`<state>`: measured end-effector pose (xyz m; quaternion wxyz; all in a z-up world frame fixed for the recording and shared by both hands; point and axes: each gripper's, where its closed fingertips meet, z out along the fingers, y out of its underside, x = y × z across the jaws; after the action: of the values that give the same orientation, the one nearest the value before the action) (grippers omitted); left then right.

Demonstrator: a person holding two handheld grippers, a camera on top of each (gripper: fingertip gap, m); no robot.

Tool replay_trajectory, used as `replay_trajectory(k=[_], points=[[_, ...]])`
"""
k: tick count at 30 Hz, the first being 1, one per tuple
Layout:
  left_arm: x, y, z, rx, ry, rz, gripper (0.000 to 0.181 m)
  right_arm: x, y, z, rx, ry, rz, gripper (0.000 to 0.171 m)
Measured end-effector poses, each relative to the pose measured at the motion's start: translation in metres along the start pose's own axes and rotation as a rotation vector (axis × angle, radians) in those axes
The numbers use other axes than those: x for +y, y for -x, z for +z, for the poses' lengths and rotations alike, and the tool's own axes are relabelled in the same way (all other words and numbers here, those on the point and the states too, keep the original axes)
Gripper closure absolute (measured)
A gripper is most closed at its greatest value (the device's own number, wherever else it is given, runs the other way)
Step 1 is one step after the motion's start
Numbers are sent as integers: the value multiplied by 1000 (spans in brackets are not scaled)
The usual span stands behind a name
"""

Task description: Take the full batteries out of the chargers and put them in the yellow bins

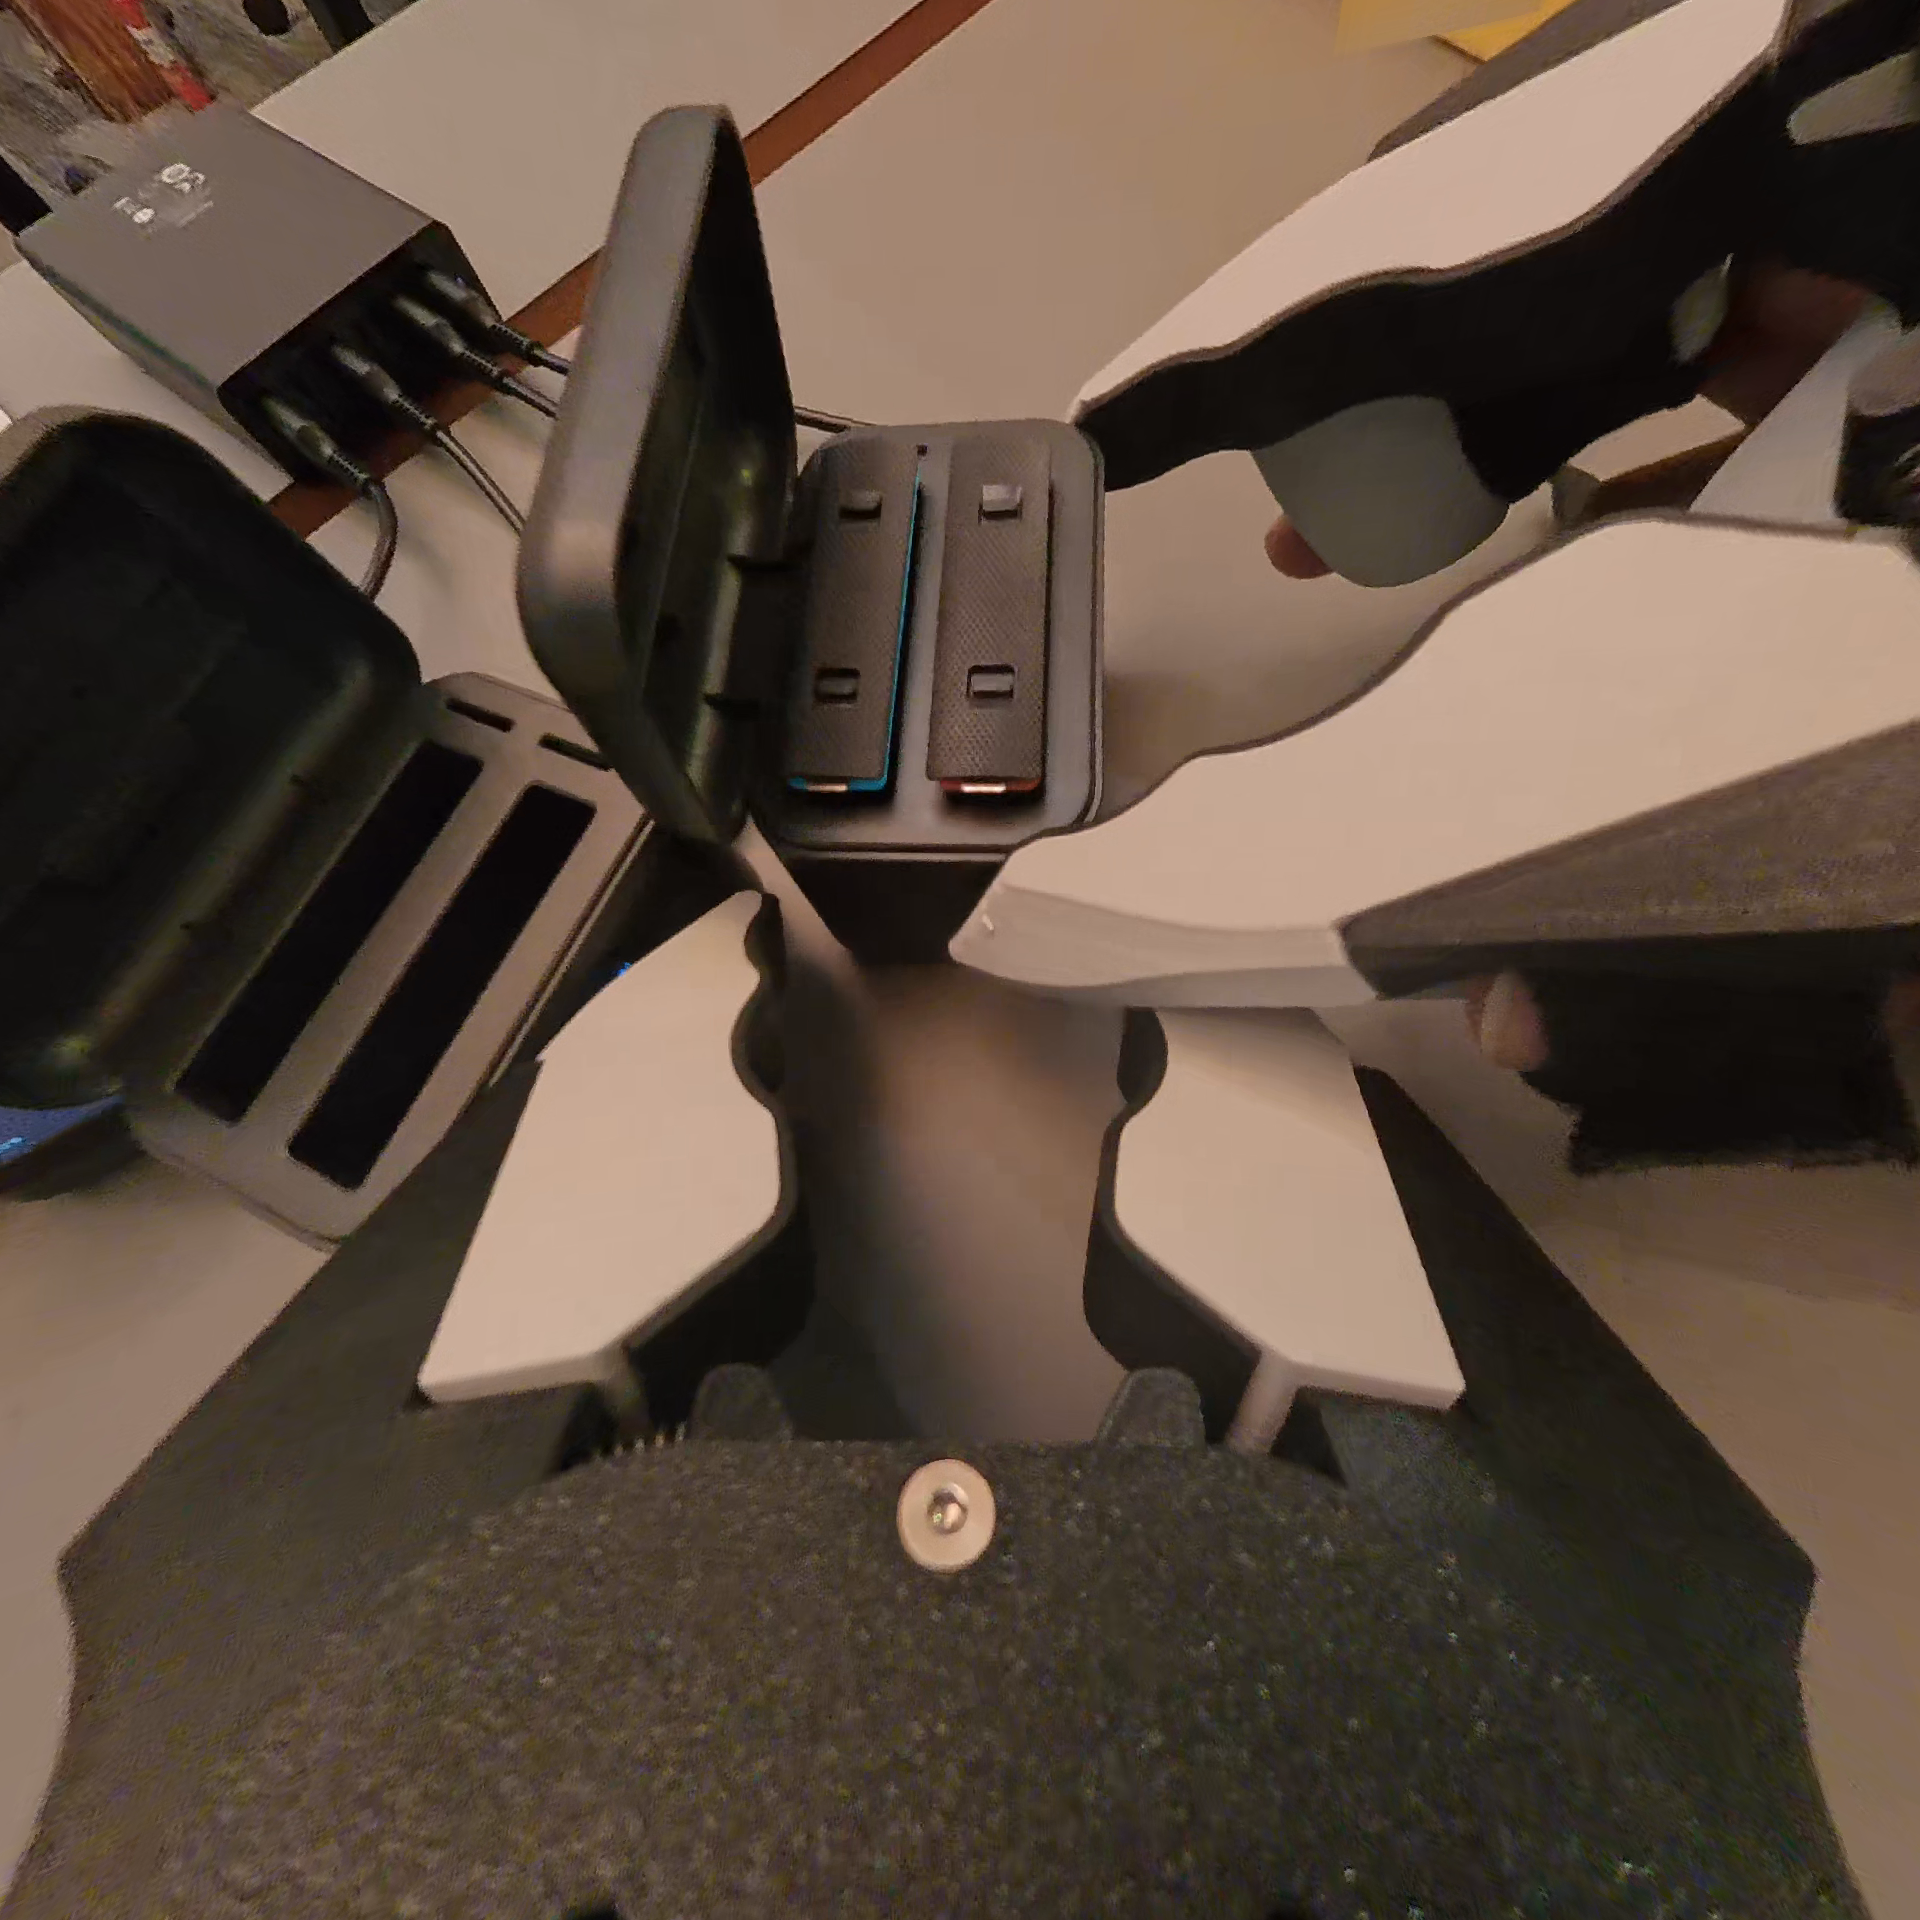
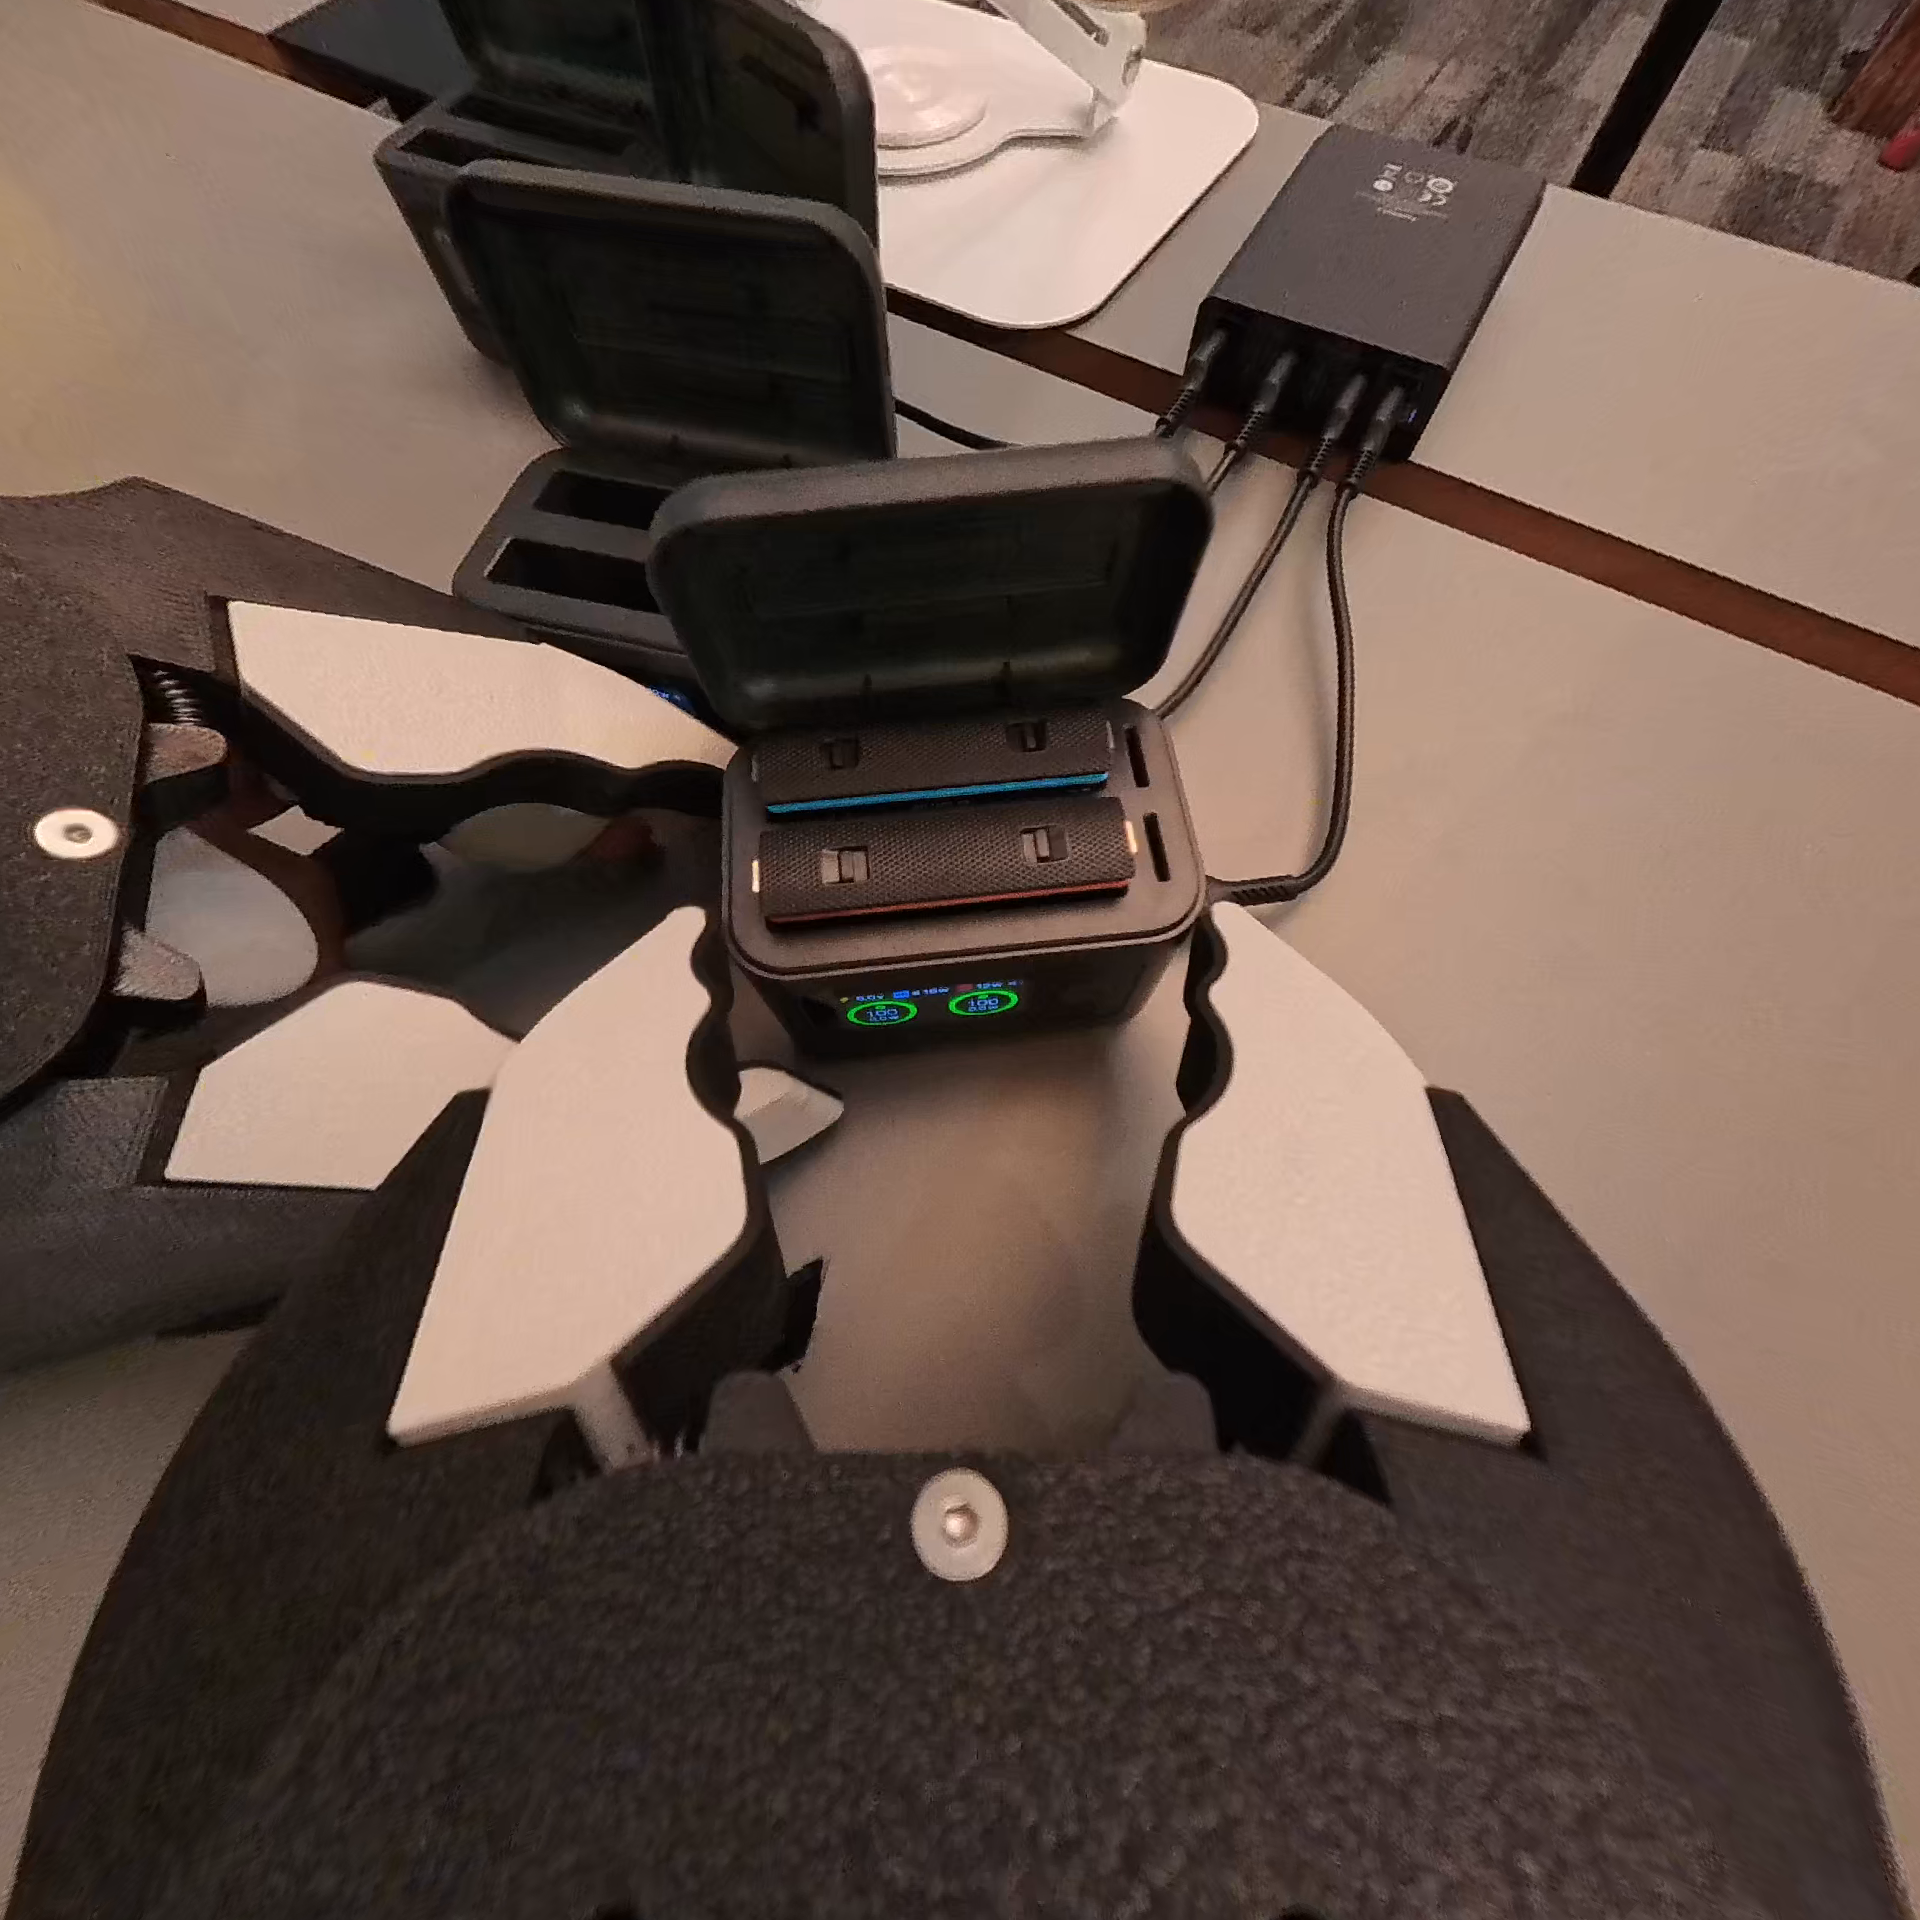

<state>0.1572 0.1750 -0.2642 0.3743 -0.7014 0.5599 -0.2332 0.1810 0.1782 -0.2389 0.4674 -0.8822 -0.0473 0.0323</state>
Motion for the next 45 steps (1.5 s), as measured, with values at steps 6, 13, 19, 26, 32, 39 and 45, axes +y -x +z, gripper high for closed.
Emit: replay_trajectory(k=[6,13,19,26,32,39,45], points=[[0,1,0,10,-2,-8,121,-36,-9,-41,-116,-113,-17,88],[0,1,-2,18,-6,-9,123,5,-6,-58,-106,-15,-7,107],[1,1,-2,19,-3,-4,122,45,6,-58,-75,48,-46,149],[1,1,-2,17,-2,0,122,51,2,-55,-50,63,-31,170],[1,0,-2,16,0,2,122,47,4,-53,-58,44,-34,167],[0,0,0,13,2,9,123,0,6,-32,-32,-83,-85,110],[0,0,0,14,2,9,123,-16,4,-8,-32,-100,-87,102]])
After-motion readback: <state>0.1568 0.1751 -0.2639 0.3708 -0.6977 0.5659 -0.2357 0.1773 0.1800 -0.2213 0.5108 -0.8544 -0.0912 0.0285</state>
